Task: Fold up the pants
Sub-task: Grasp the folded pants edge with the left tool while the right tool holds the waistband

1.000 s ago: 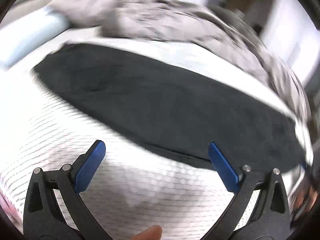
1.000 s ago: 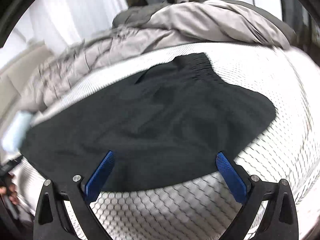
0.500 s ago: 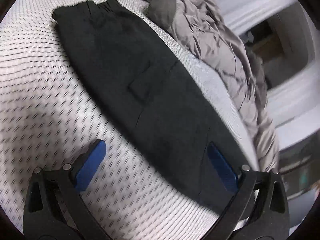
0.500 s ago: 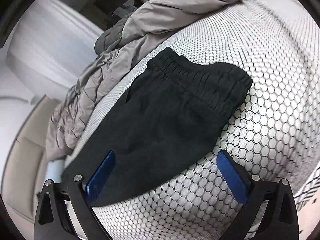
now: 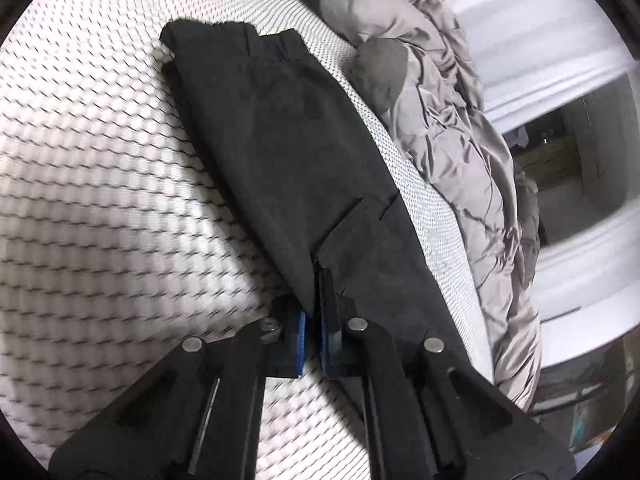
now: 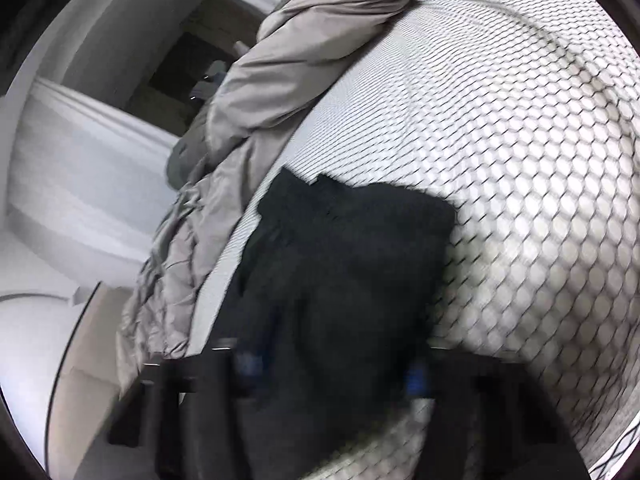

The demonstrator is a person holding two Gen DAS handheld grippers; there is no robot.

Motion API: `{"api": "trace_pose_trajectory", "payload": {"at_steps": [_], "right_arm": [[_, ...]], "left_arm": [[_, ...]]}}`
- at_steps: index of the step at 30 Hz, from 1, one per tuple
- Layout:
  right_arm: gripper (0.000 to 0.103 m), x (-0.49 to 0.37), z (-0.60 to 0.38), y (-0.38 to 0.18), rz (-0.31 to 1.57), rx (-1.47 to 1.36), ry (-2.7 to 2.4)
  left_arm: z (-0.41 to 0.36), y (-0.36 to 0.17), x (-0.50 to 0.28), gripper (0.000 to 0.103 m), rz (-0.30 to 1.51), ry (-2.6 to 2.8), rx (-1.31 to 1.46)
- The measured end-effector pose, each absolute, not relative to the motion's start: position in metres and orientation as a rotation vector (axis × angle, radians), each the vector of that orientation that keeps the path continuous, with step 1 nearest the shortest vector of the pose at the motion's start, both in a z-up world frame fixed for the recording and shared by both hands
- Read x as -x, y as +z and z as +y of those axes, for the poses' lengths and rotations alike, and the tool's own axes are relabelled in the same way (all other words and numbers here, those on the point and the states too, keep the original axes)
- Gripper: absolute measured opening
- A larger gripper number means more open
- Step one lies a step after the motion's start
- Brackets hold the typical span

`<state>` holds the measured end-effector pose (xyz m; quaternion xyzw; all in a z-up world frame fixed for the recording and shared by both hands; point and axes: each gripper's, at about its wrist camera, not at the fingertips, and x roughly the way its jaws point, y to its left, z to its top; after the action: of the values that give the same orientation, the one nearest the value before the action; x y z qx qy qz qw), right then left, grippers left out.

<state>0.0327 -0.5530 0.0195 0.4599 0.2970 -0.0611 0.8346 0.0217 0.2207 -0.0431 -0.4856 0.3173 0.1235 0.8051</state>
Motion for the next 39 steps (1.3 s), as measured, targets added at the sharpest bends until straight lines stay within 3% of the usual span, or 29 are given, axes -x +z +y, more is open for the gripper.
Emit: {"api": "trace_pose_trajectory", "payload": {"at_steps": [4, 14, 15, 18, 21, 24, 25, 27, 28, 29, 34, 36, 38, 39], "right_arm": [[0.03, -0.029, -0.563, 0.013, 0.618, -1.082, -0.054], [0.032, -0.042, -0.56, 0.007, 0.677, -1.083, 0.023], [0.025, -0.046, -0.555, 0.011, 0.685, -1.049, 0.021], [0.015, -0.041, -0.551, 0.031, 0.618, -0.986, 0.049], [0.017, -0.04, -0.551, 0.029, 0.683, -0.892, -0.081], [0.022, -0.039, -0.562, 0.011, 0.714, -1.013, -0.102], [0.024, -0.037, -0.564, 0.014, 0.695, -1.025, -0.091], [0.04, -0.027, -0.566, 0.02, 0.665, -1.039, -0.1], [0.044, -0.02, -0.567, 0.019, 0.647, -1.061, -0.085], [0.046, -0.015, -0.568, 0.018, 0.631, -1.093, -0.057], [0.048, -0.005, -0.576, 0.011, 0.628, -1.172, 0.024], [0.052, -0.002, -0.577, 0.008, 0.638, -1.178, 0.042], [0.056, -0.015, -0.573, 0.008, 0.645, -1.18, 0.052], [0.059, -0.018, -0.572, 0.01, 0.646, -1.168, 0.058]], "left_arm": [[0.207, -0.029, 0.004, 0.003, 0.673, 0.292, 0.919], [0.204, -0.028, 0.033, 0.003, 0.697, 0.306, 0.883], [0.202, -0.026, 0.032, 0.003, 0.694, 0.311, 0.877], [0.195, -0.02, 0.028, 0.003, 0.687, 0.329, 0.839], [0.192, -0.022, 0.024, 0.003, 0.707, 0.304, 0.847], [0.193, -0.024, 0.023, 0.004, 0.711, 0.312, 0.872], [0.193, -0.023, 0.024, 0.007, 0.71, 0.318, 0.871], [0.191, -0.014, 0.029, 0.016, 0.703, 0.37, 0.84], [0.191, -0.01, 0.032, 0.03, 0.701, 0.398, 0.827], [0.191, -0.005, 0.037, 0.045, 0.693, 0.416, 0.826], [0.177, 0.018, 0.041, 0.082, 0.693, 0.382, 0.775], [0.158, 0.027, 0.032, 0.086, 0.702, 0.325, 0.686], [0.14, 0.032, 0.023, 0.1, 0.708, 0.267, 0.629], [0.128, 0.033, 0.018, 0.102, 0.711, 0.223, 0.602]]}}
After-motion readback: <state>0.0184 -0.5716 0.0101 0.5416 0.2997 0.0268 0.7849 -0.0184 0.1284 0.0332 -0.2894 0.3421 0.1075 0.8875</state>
